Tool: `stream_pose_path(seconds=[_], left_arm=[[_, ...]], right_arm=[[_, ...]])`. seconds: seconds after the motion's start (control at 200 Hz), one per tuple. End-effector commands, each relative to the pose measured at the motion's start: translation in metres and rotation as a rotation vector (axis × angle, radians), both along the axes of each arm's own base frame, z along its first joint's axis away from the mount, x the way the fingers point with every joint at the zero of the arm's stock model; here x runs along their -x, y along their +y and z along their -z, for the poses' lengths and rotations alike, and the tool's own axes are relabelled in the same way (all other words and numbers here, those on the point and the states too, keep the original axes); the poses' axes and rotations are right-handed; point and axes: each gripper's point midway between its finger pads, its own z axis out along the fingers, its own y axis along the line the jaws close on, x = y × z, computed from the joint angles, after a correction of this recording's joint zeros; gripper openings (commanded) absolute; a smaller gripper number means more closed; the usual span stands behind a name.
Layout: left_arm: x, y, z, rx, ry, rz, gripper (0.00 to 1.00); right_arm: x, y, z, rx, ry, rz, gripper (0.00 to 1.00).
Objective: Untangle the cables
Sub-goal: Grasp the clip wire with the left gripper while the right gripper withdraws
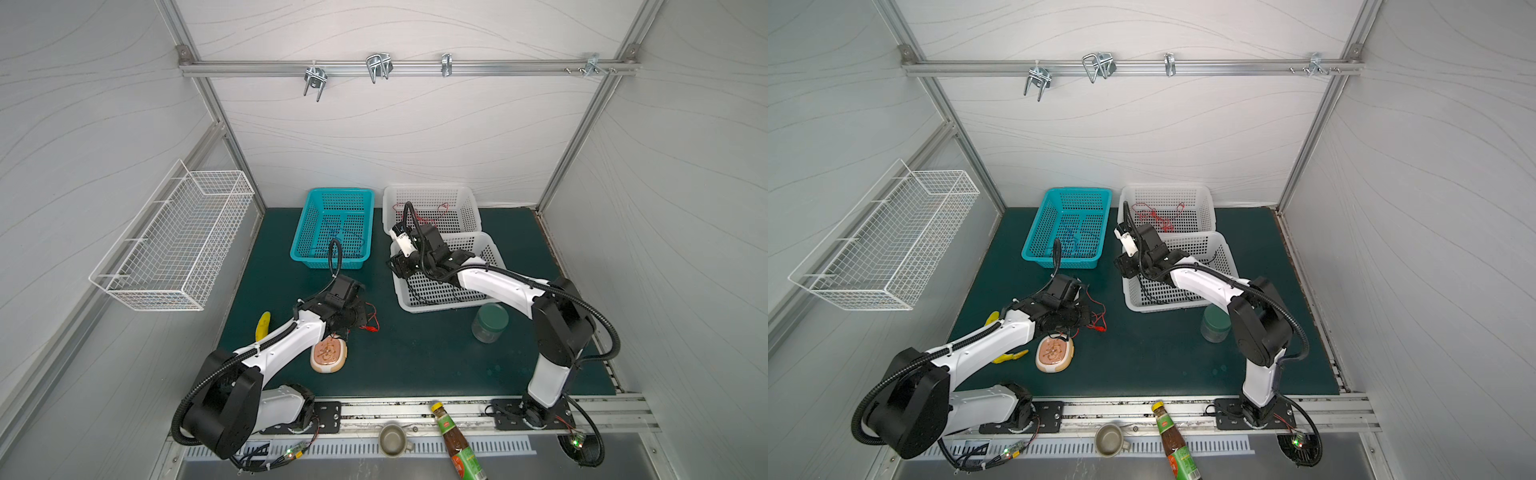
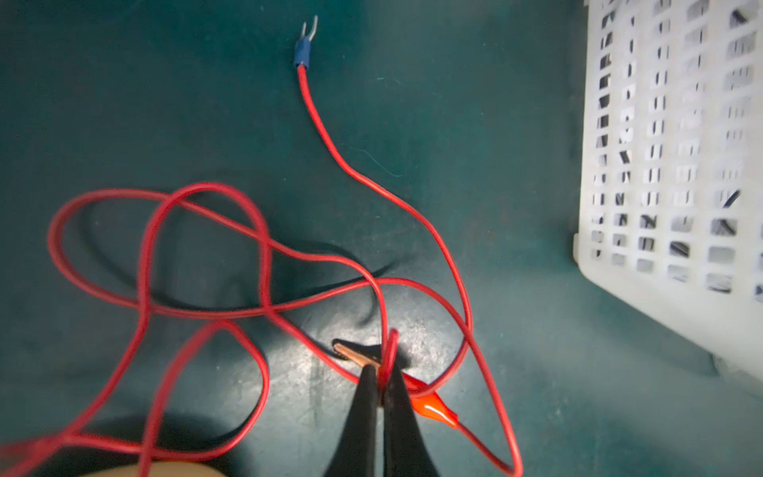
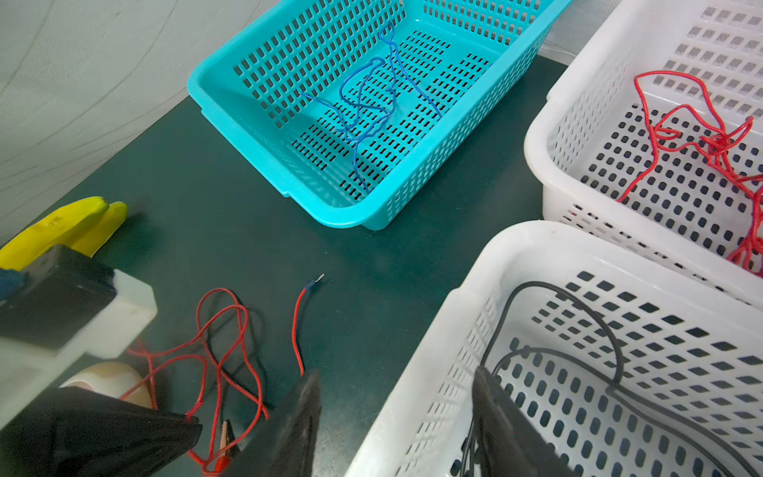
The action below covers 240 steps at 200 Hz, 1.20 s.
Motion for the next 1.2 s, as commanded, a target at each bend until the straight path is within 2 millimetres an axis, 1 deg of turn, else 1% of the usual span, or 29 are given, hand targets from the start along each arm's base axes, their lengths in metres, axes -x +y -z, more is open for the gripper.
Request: stream_pose_path(seconds=[0.0,0.17,0.33,0.51,0.68,0.785,0.9,1.006,1.061,1.131,1.196], left_arm=[[-0.013,-0.006,-0.018,0.021,-0.062,-0.001,0.00],[-0.011,0.000,-0.034,0.020,-0.117,-0.002,0.00],[-0.009,0.003,-0.070,0.039,-0.229,0.015,0.00],[-0.010,0.004,-0.114,0.087,-0.366,0.022,0.00],[-0.011,0.001,-0.149,0.155,-0.475,0.022,0.00],[-0.013,0.000,-0.166,0.184,-0.528,0.016,0.00],[-0.017,0.005,-0.180,0.184,-0.574,-0.018,0.00],[-0.023,0.011,-0.190,0.176,-0.610,-0.063,0.00],[-0.025,0.014,-0.195,0.185,-0.628,-0.090,0.00],[-0.028,0.018,-0.202,0.212,-0.651,-0.143,0.00],[-0.030,0.017,-0.206,0.260,-0.678,-0.171,0.00]], right_arm=[[0.011,0.000,-0.013,-0.022,-0.005,-0.016,0.59],[0.017,-0.001,-0.016,-0.029,-0.005,-0.025,0.59],[0.024,0.001,-0.020,-0.056,0.001,-0.053,0.60],[0.034,0.009,-0.023,-0.102,0.020,-0.117,0.60],[0.051,0.016,-0.026,-0.143,0.034,-0.217,0.60],[0.063,0.017,-0.031,-0.171,0.035,-0.275,0.60],[0.079,0.017,-0.035,-0.204,0.051,-0.340,0.60],[0.087,0.016,-0.037,-0.225,0.068,-0.359,0.59],[0.090,0.016,-0.034,-0.230,0.081,-0.360,0.59],[0.093,0.019,-0.032,-0.245,0.100,-0.363,0.59],[0.098,0.025,-0.030,-0.275,0.128,-0.378,0.58]])
